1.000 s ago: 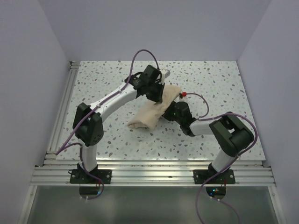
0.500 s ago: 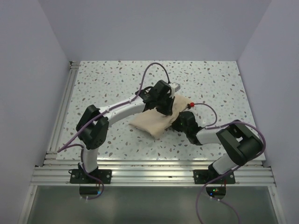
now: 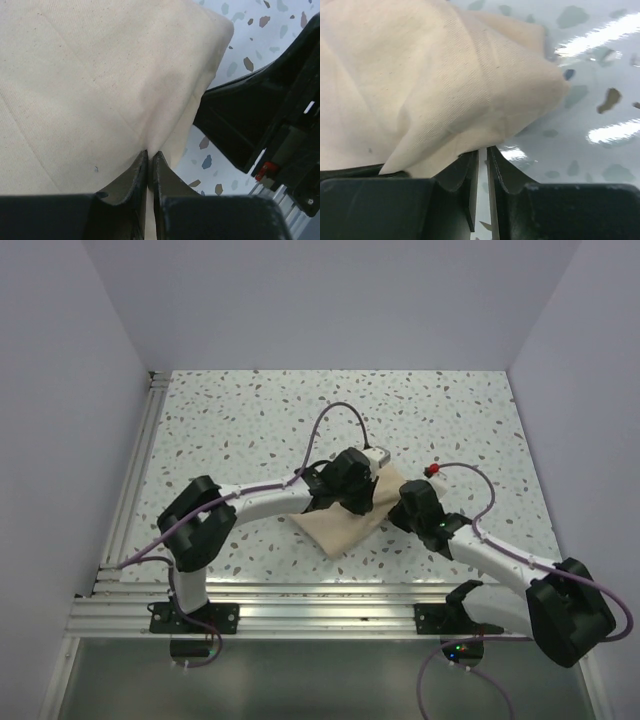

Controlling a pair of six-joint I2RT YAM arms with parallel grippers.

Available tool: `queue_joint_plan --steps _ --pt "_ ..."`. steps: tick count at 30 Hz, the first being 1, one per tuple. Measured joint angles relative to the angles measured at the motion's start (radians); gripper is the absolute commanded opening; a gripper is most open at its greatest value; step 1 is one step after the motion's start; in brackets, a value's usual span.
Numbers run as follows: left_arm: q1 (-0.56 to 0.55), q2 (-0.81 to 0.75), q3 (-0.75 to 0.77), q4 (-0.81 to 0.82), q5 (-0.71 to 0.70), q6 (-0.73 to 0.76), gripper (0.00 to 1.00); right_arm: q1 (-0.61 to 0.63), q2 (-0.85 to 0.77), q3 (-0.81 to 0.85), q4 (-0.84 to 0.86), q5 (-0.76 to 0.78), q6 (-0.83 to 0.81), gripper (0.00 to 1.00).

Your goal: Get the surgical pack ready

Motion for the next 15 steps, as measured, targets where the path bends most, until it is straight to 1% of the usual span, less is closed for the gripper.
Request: queue_joint_plan --steps 1,3,4,5,6,7,9,10,11,14,15 --pt "-0.011 0.000 -0.011 0.013 -0.018 -0.001 0.00 -0.005 -0.010 0.006 -0.041 0.005 0.000 0.18" --pt "-0.035 0.000 -0.022 0.031 -0.052 -0.001 0.00 -0.027 -0.026 0.012 -0.120 0.013 0.001 0.25" --pt "-0.046 0.000 -0.026 0.042 -0.069 -0.001 0.00 -0.035 -0.034 0.013 -0.157 0.019 0.003 0.45" --pt "-0.057 0.000 -0.031 0.053 -0.082 -0.001 0.00 -0.042 -0.043 0.013 -0.186 0.024 0.013 0.57" --pt "-0.066 0.000 -0.033 0.060 -0.093 -0.001 0.00 -0.050 -0.058 0.014 -0.222 0.031 0.016 0.71" --pt "-0.079 0.000 -0.037 0.070 -0.110 0.000 0.00 -0.056 -0.076 0.014 -0.256 0.041 0.021 0.76" --pt "-0.103 0.000 -0.047 0.093 -0.146 0.000 0.00 -0.065 -0.120 0.015 -0.311 0.058 0.023 0.79" --pt "-0.113 0.000 -0.050 0.099 -0.161 0.001 0.03 -0.067 -0.143 0.017 -0.333 0.065 0.024 0.80" --pt "-0.121 -0.002 -0.054 0.105 -0.176 0.002 0.15 -0.070 -0.162 0.022 -0.354 0.072 0.024 0.80" --pt "-0.138 -0.013 -0.061 0.111 -0.200 0.008 0.33 -0.073 -0.192 0.055 -0.413 0.084 0.027 0.82" --pt "-0.143 -0.020 -0.063 0.110 -0.203 0.012 0.41 -0.073 -0.197 0.069 -0.428 0.090 0.028 0.82"
